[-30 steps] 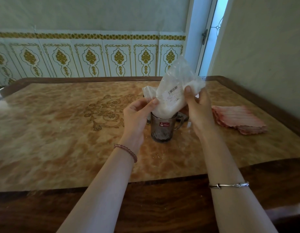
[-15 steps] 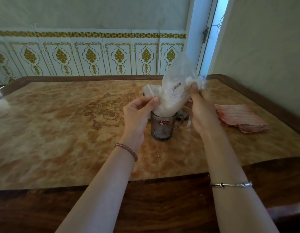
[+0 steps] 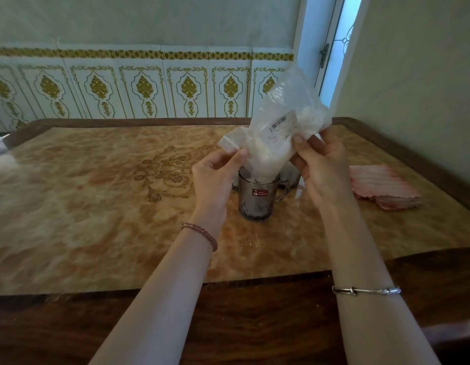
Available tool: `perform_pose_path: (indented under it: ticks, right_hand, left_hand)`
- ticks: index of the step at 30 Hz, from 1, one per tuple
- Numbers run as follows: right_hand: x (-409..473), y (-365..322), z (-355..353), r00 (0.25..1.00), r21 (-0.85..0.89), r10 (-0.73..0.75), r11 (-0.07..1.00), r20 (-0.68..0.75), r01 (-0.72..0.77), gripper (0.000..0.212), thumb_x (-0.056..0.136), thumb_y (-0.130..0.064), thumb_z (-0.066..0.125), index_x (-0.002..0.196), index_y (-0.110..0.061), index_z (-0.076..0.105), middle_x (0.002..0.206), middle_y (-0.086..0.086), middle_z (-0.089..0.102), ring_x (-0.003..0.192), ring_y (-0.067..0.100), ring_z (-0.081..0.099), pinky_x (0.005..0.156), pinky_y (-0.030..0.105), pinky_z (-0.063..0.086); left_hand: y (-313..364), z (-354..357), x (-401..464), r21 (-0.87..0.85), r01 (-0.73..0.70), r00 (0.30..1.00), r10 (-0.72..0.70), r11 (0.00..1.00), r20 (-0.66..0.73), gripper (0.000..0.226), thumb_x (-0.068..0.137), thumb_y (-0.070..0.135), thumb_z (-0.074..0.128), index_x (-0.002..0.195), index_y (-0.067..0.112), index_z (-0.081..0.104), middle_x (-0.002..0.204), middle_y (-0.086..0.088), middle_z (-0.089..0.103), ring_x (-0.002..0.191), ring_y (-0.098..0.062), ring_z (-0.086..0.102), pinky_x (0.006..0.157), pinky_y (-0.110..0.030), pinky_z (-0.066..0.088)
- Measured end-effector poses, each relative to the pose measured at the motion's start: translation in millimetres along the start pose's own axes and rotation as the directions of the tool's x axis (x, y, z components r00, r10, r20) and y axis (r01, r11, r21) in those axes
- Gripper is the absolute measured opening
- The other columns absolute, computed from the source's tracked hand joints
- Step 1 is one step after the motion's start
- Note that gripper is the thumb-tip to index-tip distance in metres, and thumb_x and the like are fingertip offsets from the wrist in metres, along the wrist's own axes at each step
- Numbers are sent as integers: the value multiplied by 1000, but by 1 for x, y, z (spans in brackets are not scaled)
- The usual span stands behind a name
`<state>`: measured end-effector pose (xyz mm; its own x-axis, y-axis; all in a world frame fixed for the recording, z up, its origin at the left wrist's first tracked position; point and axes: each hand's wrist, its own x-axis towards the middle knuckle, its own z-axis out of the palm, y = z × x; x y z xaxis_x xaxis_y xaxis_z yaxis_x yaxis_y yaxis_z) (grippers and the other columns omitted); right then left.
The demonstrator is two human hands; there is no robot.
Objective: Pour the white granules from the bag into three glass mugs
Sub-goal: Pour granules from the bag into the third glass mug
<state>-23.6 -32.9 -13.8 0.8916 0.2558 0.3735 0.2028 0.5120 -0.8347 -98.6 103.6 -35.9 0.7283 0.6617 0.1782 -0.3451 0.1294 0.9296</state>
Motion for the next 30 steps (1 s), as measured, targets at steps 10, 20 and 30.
perform_pose_path:
  ticks: [10, 20, 30]
  right_hand:
    - [2, 5, 1, 998, 1, 18, 1000, -62, -18, 14, 90, -5, 63, 103, -8, 66, 92, -2, 76, 97, 16, 71, 83, 31, 57]
    - [1, 5, 4, 999, 78, 40, 996, -30, -37, 11, 91, -11, 61, 100, -12, 68, 100, -1, 74, 102, 19, 69, 78, 29, 57]
    - [0, 3, 5, 997, 162, 52, 986, -58, -42, 13, 92, -6, 59, 99, -13, 68, 98, 0, 75, 99, 17, 70, 78, 29, 57]
  left_hand:
    - [1, 0, 0, -6, 25, 1000, -25, 1000, 3, 15, 76, 17, 78, 89, 10, 75, 88, -2, 74, 87, -8, 68, 77, -18, 53]
    - [3, -1, 0, 20, -2, 1000, 2, 1000, 18, 12, 76, 18, 79, 82, 9, 74, 82, -4, 72, 82, -9, 65, 82, -23, 54]
    - [3, -2, 1, -39, 12, 1000, -12, 999, 9, 12, 76, 15, 78, 85, 8, 74, 82, -1, 73, 81, -6, 67, 75, -17, 53]
